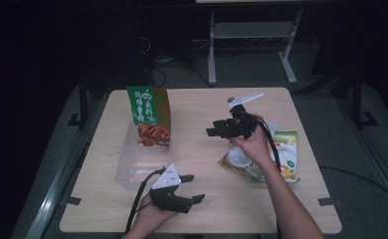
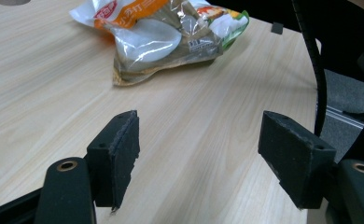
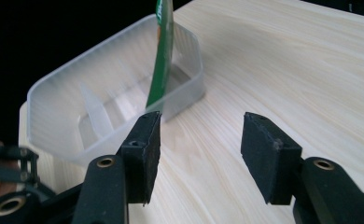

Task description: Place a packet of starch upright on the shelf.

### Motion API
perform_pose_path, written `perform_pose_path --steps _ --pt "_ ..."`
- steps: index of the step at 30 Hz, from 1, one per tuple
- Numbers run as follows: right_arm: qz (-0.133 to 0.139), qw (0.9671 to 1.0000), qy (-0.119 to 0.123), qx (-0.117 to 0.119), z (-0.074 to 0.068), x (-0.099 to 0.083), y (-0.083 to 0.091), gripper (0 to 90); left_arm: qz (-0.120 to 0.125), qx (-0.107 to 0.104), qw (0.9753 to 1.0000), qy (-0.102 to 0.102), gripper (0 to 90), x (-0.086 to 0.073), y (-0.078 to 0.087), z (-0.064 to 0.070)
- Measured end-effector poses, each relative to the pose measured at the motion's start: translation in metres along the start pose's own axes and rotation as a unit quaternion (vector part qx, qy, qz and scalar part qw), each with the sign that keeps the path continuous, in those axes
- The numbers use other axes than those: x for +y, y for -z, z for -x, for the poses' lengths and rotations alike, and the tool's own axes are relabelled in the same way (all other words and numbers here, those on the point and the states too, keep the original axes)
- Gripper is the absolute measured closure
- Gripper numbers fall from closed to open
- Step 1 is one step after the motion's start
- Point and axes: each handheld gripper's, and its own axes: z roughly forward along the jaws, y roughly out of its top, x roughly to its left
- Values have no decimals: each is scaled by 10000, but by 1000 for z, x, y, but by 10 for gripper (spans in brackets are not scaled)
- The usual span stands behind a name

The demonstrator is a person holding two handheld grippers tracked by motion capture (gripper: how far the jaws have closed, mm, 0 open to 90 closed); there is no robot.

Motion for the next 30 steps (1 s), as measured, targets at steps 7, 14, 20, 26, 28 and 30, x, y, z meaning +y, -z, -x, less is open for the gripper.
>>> perform_pose_path --steps 7,14,20,26,28,30 --pt "-172 9996 -122 -172 4 -19 28 455 34 -11 10000 -40 284 10 -8 2" --pt "-242 9989 -233 -317 8 -37 50 448 -37 -67 9999 -97 284 12 -16 6" --pt "-278 9979 -389 -436 13 -55 64 448 -46 -96 9999 -112 280 10 -16 7" --pt "-272 9969 -491 -550 16 -67 75 448 -23 -85 9999 -108 279 7 -14 7" --pt "-300 9965 -505 -593 16 -71 79 449 -31 -72 9999 -136 277 6 -13 9" --pt "-270 9960 -538 -654 16 -76 84 448 -29 -62 9999 -148 274 6 -12 9"
